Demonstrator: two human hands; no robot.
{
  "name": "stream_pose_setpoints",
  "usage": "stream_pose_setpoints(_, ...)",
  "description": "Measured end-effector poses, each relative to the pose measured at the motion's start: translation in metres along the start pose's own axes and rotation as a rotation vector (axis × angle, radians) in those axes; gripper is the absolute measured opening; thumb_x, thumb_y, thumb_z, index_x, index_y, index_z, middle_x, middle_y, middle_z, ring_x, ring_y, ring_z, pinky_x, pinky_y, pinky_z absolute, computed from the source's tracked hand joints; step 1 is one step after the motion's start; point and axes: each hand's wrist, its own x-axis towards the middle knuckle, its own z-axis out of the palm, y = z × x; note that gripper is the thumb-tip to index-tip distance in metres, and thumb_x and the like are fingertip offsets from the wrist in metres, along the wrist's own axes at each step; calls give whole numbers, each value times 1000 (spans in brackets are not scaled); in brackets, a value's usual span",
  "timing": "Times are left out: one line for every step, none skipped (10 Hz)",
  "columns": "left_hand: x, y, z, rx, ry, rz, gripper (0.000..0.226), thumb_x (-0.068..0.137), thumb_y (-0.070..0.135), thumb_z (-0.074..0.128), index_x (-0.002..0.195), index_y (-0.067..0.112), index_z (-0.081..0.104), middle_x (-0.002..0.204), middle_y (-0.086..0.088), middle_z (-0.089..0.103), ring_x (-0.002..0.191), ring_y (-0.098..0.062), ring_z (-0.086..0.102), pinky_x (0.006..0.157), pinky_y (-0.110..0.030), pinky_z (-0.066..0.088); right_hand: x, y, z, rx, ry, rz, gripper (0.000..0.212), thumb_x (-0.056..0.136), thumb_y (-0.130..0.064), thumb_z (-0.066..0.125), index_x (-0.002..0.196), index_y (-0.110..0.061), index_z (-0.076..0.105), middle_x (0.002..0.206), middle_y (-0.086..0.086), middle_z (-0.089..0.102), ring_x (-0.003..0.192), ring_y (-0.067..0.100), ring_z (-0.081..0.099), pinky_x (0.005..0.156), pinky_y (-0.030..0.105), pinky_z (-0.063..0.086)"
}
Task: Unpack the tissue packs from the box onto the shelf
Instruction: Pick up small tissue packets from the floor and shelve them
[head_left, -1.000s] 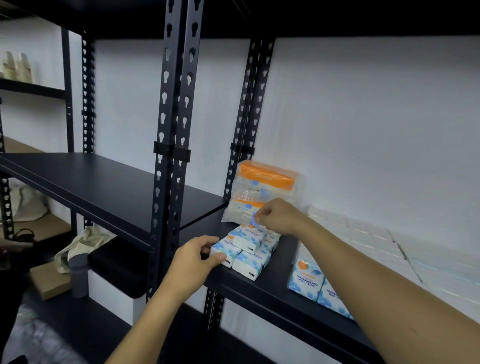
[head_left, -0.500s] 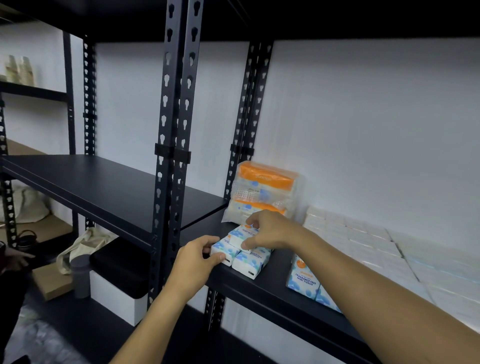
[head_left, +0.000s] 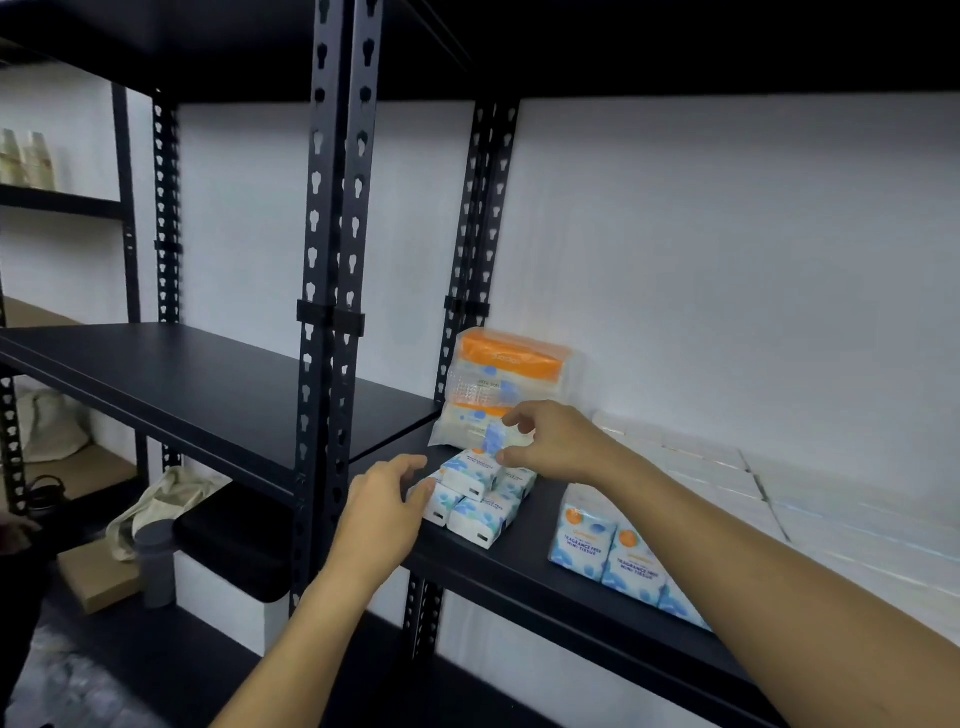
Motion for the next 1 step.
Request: stream_pose_setpoints(-4,20,-2,25,25,68,35,98,30,56,132,23,60,128,2,63,124,-16,54,100,-32,47,-22,2,-17,38,45,-8,57,86,-36,72,137,-18,54,136,3,56,114,17,57,86,25,40)
